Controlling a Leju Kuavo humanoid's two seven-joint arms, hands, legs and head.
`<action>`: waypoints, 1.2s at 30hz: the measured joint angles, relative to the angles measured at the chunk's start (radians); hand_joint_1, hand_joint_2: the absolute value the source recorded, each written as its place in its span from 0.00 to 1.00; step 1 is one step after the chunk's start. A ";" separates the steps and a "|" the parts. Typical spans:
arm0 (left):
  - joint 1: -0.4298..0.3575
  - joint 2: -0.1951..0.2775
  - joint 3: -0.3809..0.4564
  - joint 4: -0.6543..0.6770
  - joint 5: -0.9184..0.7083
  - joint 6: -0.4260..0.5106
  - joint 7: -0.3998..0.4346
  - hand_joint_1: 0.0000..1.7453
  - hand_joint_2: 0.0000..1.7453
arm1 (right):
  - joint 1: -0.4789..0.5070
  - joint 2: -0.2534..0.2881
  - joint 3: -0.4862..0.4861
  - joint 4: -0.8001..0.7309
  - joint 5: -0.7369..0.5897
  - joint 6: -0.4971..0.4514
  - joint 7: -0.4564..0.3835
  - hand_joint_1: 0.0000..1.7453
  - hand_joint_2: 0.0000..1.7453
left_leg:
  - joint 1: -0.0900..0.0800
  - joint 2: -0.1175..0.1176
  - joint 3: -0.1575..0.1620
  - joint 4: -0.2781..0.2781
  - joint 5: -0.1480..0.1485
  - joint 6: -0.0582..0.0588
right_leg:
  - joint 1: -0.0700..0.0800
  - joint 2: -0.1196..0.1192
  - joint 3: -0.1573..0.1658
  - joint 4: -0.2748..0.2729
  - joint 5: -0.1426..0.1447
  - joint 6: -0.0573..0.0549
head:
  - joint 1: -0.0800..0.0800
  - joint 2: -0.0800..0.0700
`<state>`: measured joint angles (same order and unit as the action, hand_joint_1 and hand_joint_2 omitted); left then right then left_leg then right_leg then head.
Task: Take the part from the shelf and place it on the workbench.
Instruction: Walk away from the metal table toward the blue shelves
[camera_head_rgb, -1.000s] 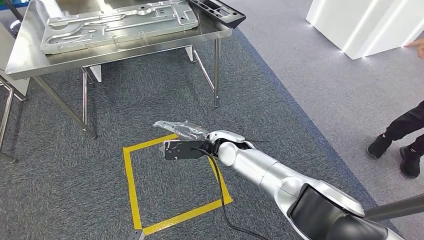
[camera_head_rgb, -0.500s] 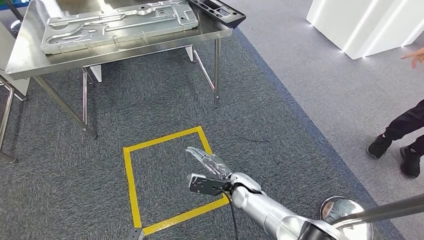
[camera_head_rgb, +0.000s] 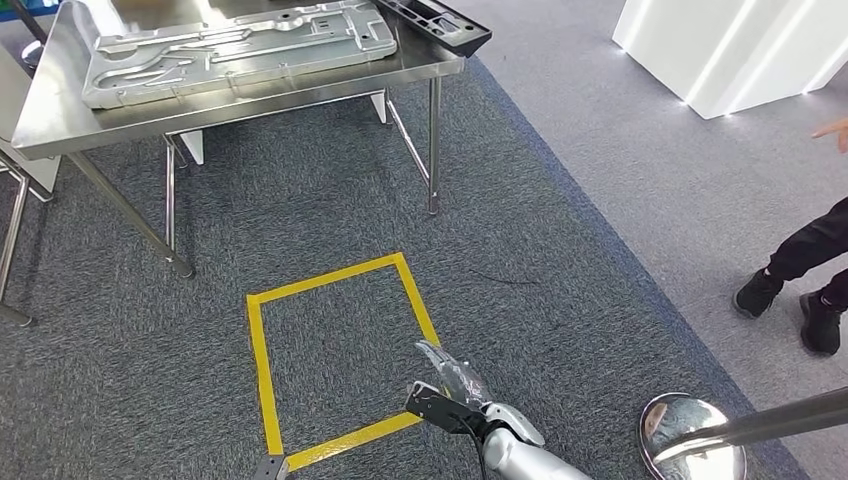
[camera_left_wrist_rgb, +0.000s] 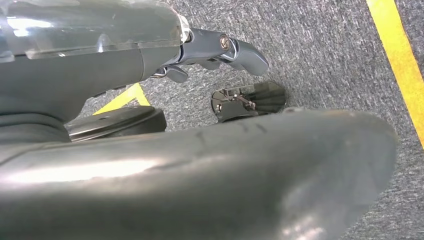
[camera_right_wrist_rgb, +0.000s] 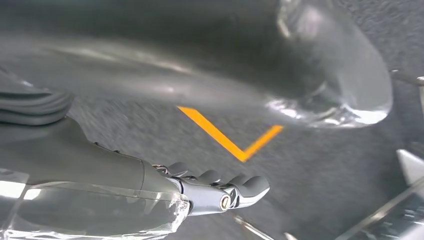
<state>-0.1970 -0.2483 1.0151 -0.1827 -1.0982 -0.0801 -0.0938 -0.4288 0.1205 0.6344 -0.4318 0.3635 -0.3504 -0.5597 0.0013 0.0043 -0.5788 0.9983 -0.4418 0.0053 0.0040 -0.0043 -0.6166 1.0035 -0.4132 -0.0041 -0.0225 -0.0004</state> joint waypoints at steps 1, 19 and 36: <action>0.000 0.000 0.000 0.000 0.000 0.000 0.000 0.00 0.00 | 0.006 0.001 -0.007 0.006 0.000 -0.001 0.000 0.00 0.00 | 0.000 0.000 0.000 0.000 0.000 0.000 | 0.000 0.000 0.000 0.000 0.000 0.000 | 0.000 0.000; -0.004 0.001 -0.003 0.000 -0.052 -0.006 0.023 0.00 0.00 | 0.160 0.001 -0.130 0.143 0.017 -0.127 0.239 0.00 0.00 | 0.000 0.000 0.000 0.000 -0.001 0.000 | 0.000 0.000 0.000 0.000 -0.001 -0.001 | 0.000 0.000; -0.001 0.008 -0.068 0.000 -0.150 0.108 0.027 0.00 0.00 | 0.245 -0.002 -0.171 0.210 0.027 -0.071 0.408 0.00 0.00 | 0.000 0.000 0.000 0.000 -0.001 0.000 | 0.000 0.000 0.000 0.000 -0.001 -0.001 | 0.000 0.000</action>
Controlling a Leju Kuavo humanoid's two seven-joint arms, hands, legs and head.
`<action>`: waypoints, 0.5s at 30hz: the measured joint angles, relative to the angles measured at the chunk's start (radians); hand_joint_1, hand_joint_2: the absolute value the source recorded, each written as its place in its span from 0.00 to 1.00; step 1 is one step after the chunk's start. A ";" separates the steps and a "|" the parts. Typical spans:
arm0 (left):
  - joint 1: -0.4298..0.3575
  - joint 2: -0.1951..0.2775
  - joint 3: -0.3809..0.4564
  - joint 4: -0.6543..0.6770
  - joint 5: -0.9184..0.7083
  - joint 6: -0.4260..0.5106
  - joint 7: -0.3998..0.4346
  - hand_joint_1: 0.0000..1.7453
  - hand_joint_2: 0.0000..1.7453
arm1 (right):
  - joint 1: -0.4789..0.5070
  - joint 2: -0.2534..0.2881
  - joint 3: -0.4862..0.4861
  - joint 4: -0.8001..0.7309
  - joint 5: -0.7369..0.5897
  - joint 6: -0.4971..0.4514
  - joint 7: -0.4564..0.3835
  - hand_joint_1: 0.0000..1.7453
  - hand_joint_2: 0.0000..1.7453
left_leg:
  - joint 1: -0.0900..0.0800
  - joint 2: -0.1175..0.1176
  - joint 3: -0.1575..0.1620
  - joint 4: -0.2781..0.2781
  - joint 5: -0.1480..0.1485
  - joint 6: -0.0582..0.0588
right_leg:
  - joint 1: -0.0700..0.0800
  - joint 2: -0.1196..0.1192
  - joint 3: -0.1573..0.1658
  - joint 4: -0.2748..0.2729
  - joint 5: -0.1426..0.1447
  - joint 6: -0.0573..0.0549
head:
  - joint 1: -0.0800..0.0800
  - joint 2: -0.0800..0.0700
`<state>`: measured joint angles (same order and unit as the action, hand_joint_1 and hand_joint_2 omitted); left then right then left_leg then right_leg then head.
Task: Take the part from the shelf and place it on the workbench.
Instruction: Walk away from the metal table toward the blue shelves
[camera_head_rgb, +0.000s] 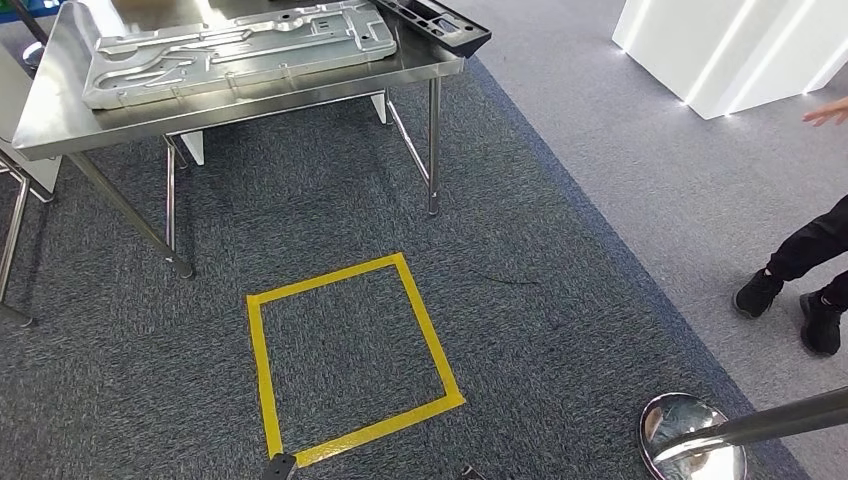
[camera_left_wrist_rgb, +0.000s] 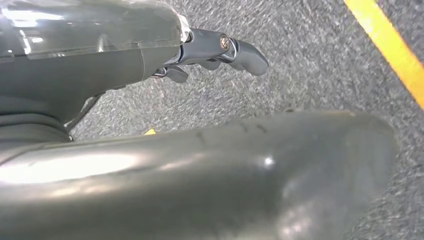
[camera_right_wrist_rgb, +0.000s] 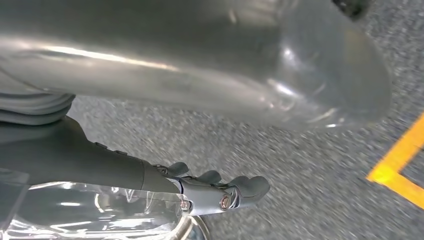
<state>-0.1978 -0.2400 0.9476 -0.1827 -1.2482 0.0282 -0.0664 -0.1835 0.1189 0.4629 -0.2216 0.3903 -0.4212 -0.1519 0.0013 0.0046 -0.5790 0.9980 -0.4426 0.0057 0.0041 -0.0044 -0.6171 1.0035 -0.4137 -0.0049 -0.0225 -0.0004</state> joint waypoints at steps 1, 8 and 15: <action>0.001 0.001 -0.004 0.000 -0.005 0.000 0.000 0.00 0.00 | 0.002 0.000 -0.004 0.001 -0.002 0.001 0.002 0.00 0.00 | 0.000 0.000 0.000 0.000 0.000 0.000 | 0.000 0.000 0.000 0.000 0.000 0.000 | 0.000 0.000; 0.009 0.021 -0.030 0.000 -0.031 -0.023 0.003 0.00 0.00 | 0.009 -0.001 -0.033 0.005 -0.023 -0.002 -0.018 0.00 0.00 | 0.000 0.000 0.000 0.000 0.000 0.000 | 0.000 0.000 0.000 0.000 0.000 0.000 | 0.000 0.000; 0.019 0.044 -0.063 0.000 -0.079 -0.054 -0.007 0.00 0.00 | 0.014 0.000 -0.057 0.005 -0.031 -0.005 -0.062 0.00 0.00 | 0.000 0.000 0.000 0.000 0.000 0.000 | 0.000 0.000 0.000 0.000 0.000 0.000 | 0.000 0.000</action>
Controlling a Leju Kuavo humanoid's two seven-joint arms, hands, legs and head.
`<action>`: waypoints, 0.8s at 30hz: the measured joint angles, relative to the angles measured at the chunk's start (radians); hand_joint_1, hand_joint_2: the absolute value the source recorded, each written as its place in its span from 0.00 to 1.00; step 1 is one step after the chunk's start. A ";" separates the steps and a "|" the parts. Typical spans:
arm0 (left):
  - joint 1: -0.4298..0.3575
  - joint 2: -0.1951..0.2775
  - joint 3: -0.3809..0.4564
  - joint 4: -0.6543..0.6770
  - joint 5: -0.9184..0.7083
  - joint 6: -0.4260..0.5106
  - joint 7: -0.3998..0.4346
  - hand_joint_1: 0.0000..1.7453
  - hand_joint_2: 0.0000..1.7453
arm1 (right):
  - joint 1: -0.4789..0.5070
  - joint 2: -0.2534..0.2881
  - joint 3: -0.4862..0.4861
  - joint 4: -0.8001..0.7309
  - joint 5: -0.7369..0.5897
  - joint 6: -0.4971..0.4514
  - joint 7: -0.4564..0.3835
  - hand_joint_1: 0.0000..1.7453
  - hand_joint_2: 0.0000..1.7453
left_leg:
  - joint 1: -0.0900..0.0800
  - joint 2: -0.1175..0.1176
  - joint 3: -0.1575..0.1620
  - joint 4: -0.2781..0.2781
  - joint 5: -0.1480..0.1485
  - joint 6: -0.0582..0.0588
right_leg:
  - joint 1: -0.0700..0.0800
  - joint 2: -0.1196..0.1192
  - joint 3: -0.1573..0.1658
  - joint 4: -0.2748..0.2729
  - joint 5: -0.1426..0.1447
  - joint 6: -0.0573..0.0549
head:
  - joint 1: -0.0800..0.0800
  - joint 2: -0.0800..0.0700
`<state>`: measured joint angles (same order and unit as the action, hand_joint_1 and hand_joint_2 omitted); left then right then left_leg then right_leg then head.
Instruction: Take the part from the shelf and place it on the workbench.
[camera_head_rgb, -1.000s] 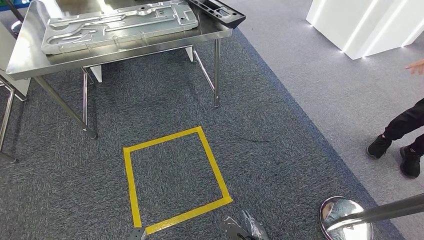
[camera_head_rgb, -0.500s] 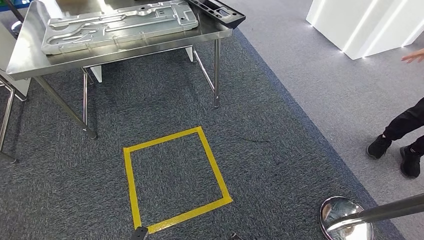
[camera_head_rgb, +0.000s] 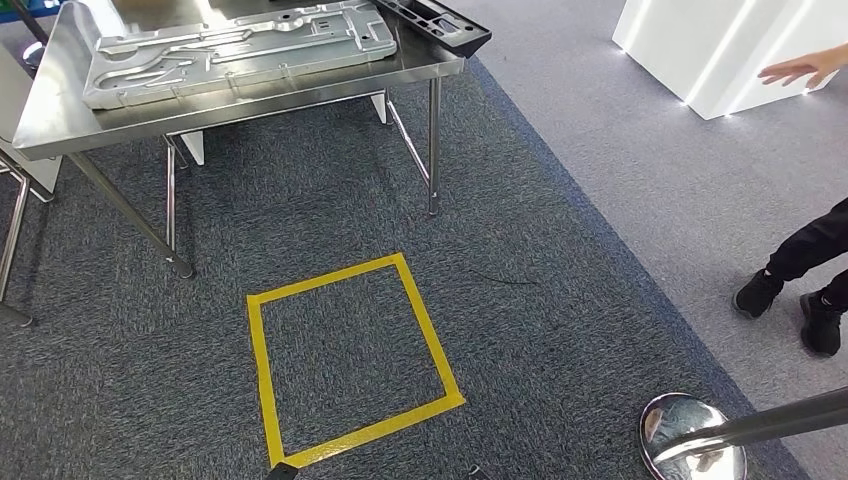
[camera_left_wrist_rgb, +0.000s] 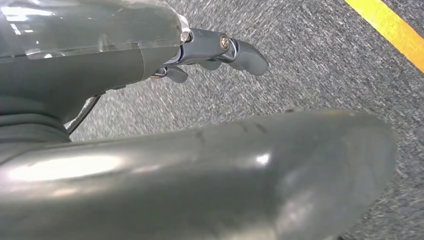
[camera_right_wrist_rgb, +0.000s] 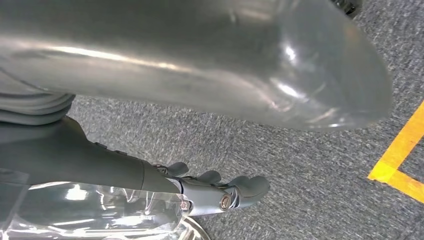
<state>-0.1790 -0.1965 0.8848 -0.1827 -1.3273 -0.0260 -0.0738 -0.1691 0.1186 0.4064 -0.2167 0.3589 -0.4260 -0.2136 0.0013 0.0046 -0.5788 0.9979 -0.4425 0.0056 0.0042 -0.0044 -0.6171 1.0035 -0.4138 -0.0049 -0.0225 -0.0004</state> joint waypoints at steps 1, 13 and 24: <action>0.001 0.002 -0.006 0.000 -0.006 -0.003 -0.001 0.00 0.00 | 0.001 0.000 -0.003 0.000 0.000 0.000 -0.005 0.00 0.00 | 0.000 0.000 0.000 0.000 0.000 0.000 | 0.000 0.000 0.000 0.000 0.000 0.000 | 0.000 0.000; 0.027 0.076 -0.051 0.000 -0.028 -0.066 -0.100 0.00 0.00 | 0.023 -0.005 -0.016 0.005 0.021 0.015 -0.015 0.00 0.00 | 0.000 0.000 0.000 0.000 0.000 0.000 | 0.000 0.000 0.000 0.000 0.000 0.000 | 0.000 0.000; 0.061 0.081 -0.047 0.000 0.024 -0.049 -0.104 0.00 0.00 | -0.002 0.004 -0.046 0.003 -0.019 0.018 -0.185 0.00 0.00 | 0.000 0.000 -0.002 -0.001 0.000 0.000 | 0.000 0.000 0.000 0.000 0.000 0.000 | 0.000 0.000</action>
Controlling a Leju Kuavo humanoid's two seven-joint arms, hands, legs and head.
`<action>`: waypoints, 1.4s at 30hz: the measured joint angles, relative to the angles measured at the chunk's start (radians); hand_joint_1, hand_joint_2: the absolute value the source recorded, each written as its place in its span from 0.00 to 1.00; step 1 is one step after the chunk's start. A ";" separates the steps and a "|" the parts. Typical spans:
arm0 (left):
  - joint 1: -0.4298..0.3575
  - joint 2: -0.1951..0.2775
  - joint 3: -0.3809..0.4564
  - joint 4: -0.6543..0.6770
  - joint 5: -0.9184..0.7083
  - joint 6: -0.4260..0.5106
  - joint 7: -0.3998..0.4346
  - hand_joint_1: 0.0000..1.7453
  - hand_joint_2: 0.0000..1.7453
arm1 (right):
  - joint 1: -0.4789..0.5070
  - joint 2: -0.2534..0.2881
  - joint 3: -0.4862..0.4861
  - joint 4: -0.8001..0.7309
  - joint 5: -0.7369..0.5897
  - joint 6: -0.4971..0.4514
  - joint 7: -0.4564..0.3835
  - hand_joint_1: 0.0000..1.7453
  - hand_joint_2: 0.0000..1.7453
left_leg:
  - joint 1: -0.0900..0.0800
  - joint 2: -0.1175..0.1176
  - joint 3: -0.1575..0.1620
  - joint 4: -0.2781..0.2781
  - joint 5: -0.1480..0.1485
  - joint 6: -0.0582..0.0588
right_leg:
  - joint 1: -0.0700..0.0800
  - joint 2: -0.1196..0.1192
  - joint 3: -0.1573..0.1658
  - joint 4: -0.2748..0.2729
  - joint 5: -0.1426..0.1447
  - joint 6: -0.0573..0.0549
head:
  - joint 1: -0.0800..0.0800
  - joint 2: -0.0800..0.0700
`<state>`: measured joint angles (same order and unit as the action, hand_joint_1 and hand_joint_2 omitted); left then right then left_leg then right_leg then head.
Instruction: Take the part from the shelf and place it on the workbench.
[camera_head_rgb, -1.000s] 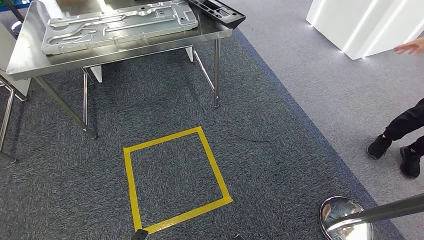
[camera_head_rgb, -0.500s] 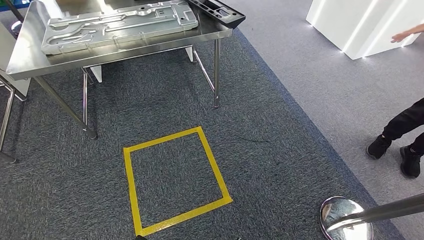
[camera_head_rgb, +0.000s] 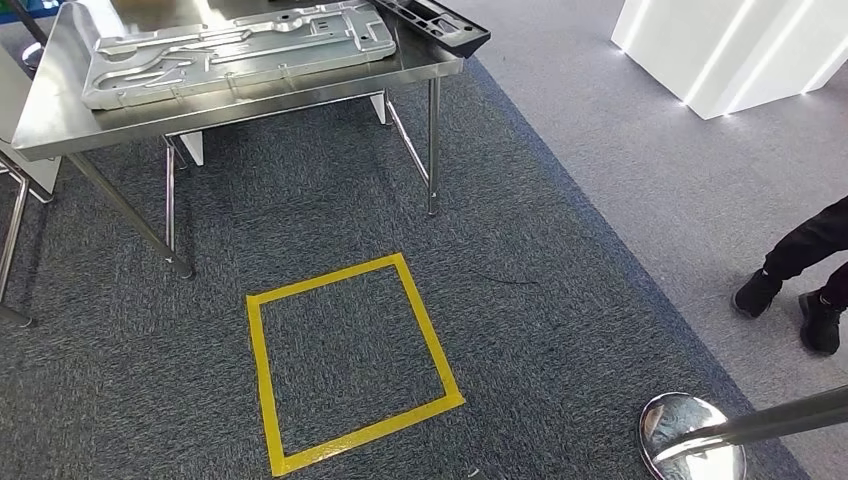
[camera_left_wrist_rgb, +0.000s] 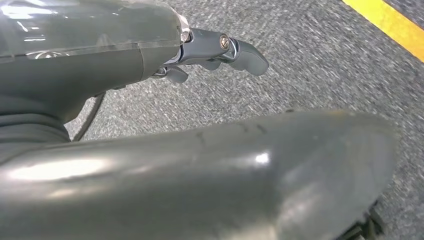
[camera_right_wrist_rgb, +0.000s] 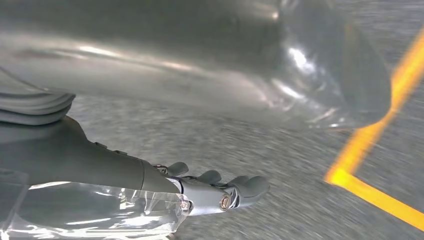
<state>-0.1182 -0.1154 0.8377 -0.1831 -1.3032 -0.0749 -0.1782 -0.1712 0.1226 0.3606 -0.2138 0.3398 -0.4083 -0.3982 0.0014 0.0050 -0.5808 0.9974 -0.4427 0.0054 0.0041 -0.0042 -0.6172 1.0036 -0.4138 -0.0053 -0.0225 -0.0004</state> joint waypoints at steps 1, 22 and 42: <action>0.003 0.000 0.003 0.000 0.004 0.005 -0.004 0.00 0.00 | -0.007 0.003 -0.012 -0.003 -0.012 -0.020 -0.036 0.00 0.00 | 0.000 0.000 0.000 0.000 0.000 0.000 | 0.000 0.000 0.000 0.000 0.000 0.000 | 0.000 0.000; 0.018 0.012 0.047 -0.002 0.028 0.017 -0.013 0.00 0.00 | -0.114 0.019 -0.179 -0.158 -0.142 0.151 -0.301 0.00 0.00 | 0.000 0.001 0.001 0.000 0.001 -0.001 | 0.000 0.000 0.000 0.000 0.001 -0.001 | 0.000 0.000; 0.018 0.024 0.063 -0.005 0.023 0.014 0.000 0.00 0.00 | -0.046 0.023 -0.210 -0.065 -0.153 0.237 -0.092 0.00 0.00 | 0.000 0.000 -0.002 0.000 0.000 -0.002 | 0.000 0.001 -0.004 0.000 0.000 -0.001 | 0.000 0.000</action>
<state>-0.0997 -0.0913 0.9003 -0.1881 -1.2805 -0.0605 -0.1785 -0.2171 0.1451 0.1511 -0.2786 0.1865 -0.1715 -0.4900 0.0015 0.0055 -0.5825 0.9974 -0.4429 0.0036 0.0045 -0.0033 -0.6211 1.0038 -0.4139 -0.0062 -0.0225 -0.0004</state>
